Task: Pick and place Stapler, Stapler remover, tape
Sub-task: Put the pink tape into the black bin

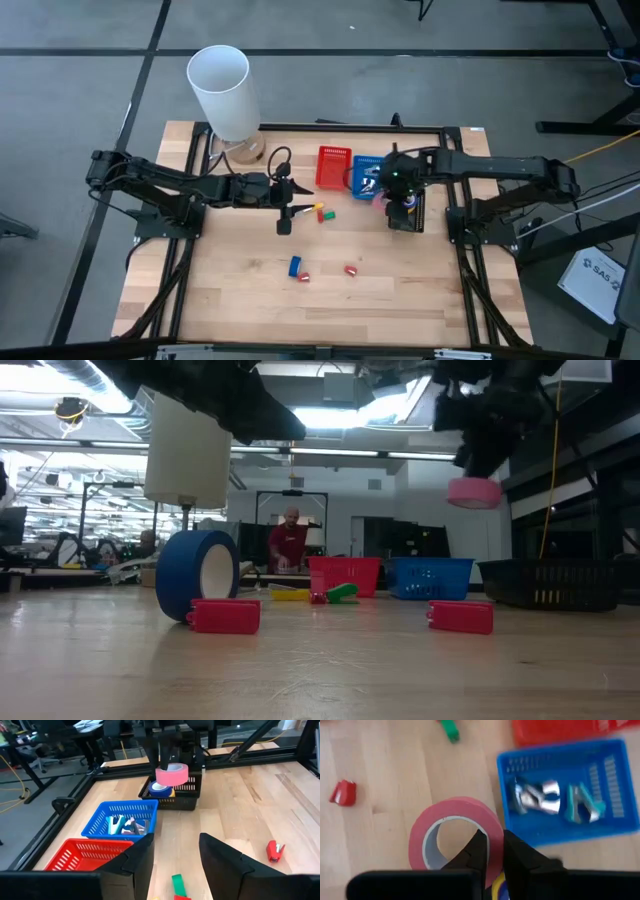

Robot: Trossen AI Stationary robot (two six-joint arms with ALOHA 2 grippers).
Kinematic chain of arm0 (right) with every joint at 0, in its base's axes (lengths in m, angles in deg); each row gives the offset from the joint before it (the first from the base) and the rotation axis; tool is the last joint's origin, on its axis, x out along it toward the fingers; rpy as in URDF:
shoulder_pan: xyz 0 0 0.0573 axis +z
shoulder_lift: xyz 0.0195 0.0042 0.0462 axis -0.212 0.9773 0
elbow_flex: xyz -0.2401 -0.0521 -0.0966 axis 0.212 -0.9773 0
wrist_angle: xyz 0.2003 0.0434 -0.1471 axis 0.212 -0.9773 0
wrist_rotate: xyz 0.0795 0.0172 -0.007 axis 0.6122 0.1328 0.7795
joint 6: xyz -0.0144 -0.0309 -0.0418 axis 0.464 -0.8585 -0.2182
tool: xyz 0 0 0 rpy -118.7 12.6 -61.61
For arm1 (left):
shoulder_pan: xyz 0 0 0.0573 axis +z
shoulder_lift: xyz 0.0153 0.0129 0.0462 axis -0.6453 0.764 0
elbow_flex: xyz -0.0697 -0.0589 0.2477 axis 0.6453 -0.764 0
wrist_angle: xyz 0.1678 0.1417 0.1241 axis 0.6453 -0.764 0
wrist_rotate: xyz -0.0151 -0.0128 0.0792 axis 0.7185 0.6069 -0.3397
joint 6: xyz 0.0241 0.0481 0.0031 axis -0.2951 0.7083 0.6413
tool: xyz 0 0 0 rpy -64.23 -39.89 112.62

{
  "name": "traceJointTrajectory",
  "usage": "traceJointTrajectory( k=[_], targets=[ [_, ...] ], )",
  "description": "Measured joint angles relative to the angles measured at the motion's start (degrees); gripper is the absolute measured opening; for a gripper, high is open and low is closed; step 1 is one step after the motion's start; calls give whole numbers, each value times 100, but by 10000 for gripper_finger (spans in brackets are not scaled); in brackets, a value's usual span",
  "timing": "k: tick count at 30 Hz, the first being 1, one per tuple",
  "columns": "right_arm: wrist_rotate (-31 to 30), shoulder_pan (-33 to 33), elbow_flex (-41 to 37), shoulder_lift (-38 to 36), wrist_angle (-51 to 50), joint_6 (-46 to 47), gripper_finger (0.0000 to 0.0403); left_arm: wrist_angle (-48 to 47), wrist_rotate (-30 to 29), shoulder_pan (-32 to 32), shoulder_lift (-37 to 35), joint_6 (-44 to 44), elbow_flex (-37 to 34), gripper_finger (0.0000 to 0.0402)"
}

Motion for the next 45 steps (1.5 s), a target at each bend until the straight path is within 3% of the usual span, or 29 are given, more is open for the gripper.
traceJointTrajectory(
  k=[6,15,24,34,45],
  targets=[
    [-552,-10,-535,-327,-603,572,46,2,22,-1,0,5,0,154],
    [-1204,398,-1341,-411,-541,1359,48,5,20,-4,0,-3,0,149],
    [-1712,1074,-1370,-411,-535,1658,49,11,20,-4,0,-3,0,150],
    [-1910,1680,-1370,-406,-521,2236,50,11,20,-4,2,1,2,150],
    [-1949,1806,-1440,-404,-405,2405,50,11,66,-6,4,-6,0,145]
  ],
)
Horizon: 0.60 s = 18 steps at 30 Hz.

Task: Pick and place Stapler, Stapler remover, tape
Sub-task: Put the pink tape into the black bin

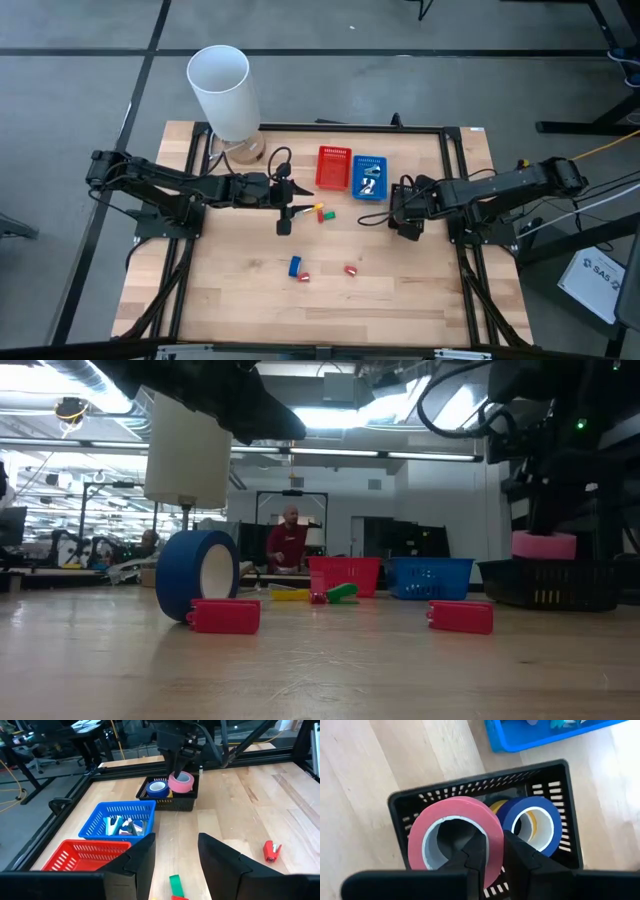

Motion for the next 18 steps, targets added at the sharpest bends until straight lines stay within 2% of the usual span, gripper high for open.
traceJointTrajectory(
  k=[11,18],
  targets=[
    [271,-2,-312,7,274,-5,53,0,7,0,0,6,1,144],
    [234,-9,-312,7,198,-29,88,0,7,0,0,7,0,143]
  ],
)
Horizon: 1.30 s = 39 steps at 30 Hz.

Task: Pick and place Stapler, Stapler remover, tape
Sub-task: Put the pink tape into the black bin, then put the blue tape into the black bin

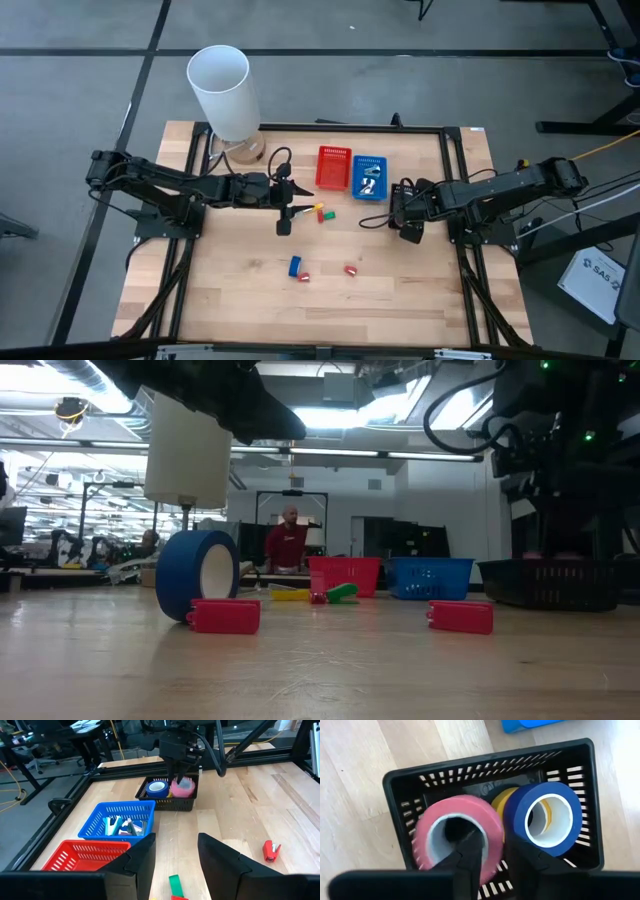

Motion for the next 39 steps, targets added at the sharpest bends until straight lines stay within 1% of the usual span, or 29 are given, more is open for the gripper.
traceJointTrajectory(
  k=[7,12,17,21,24,26,30,34,39],
  targets=[
    [-19,0,0,0,-83,6,148,0,2,0,0,0,0,143],
    [-18,0,15,0,-95,4,174,0,8,0,0,-2,0,143],
    [-17,0,348,0,-100,-105,176,-3,16,0,0,-10,0,143],
    [-20,0,747,-2,-78,-306,177,-158,257,0,0,-205,2,143],
    [-25,0,979,-2,73,-492,177,-394,561,0,0,-412,0,143],
    [-67,0,1034,-4,306,-733,177,-562,875,-5,0,-492,0,143],
    [-88,0,1032,-4,837,-1329,177,-1005,1442,-136,0,-166,0,143],
    [-85,0,1027,-4,1220,-1512,177,-1488,1454,-442,7,327,1,143],
    [-81,0,1023,-4,1387,-1504,177,-2075,1263,-948,256,505,2,143]
  ],
)
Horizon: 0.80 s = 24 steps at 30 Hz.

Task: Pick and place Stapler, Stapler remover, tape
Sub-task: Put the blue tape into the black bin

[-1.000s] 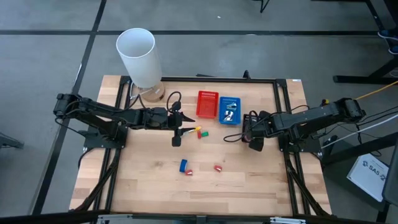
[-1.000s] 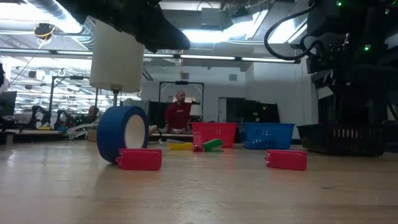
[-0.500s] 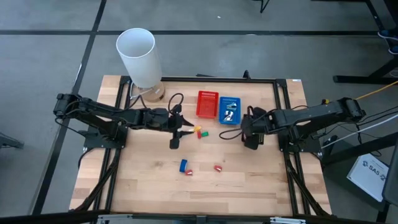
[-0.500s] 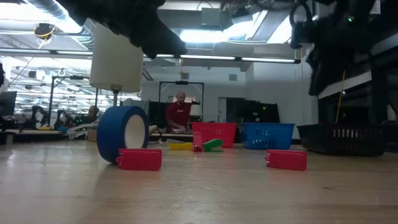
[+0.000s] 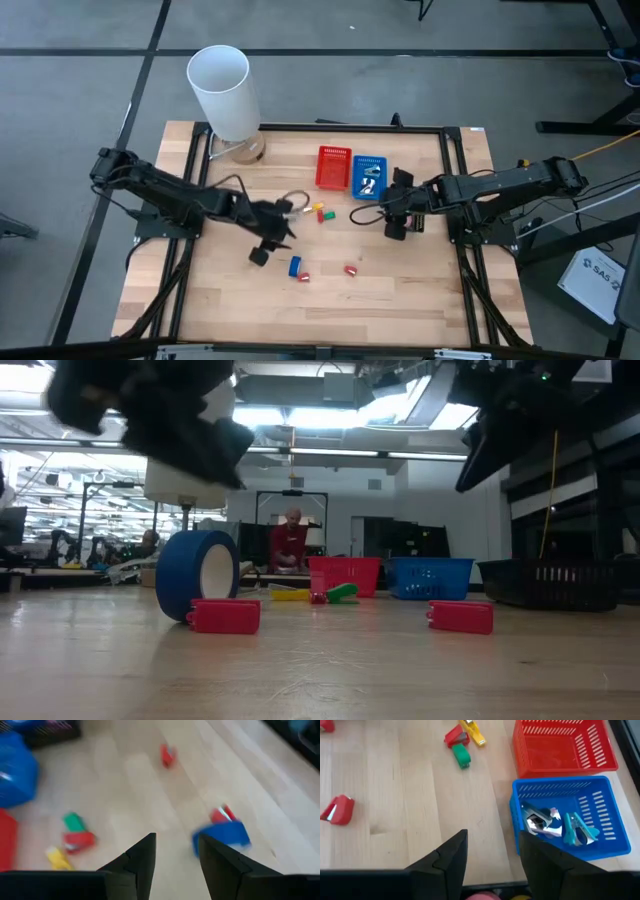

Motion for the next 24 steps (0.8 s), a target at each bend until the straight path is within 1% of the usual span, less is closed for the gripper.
traceJointTrajectory(
  k=[3,5,11,15,18,24],
  targets=[
    [5,0,0,0,95,4,177,-346,-338,-295,221,-23,-1,143],
    [20,0,-2,0,169,6,177,-398,-503,-461,402,-51,0,143],
    [161,2,-4,0,312,21,177,-7,-854,-782,1016,-34,0,144],
    [232,0,-7,0,351,21,177,189,-805,-761,1361,21,-2,144],
    [229,1,-7,0,356,18,177,615,-789,-724,1469,64,0,144],
    [228,0,-7,0,356,2,177,958,-781,-730,1581,242,0,145]
  ],
)
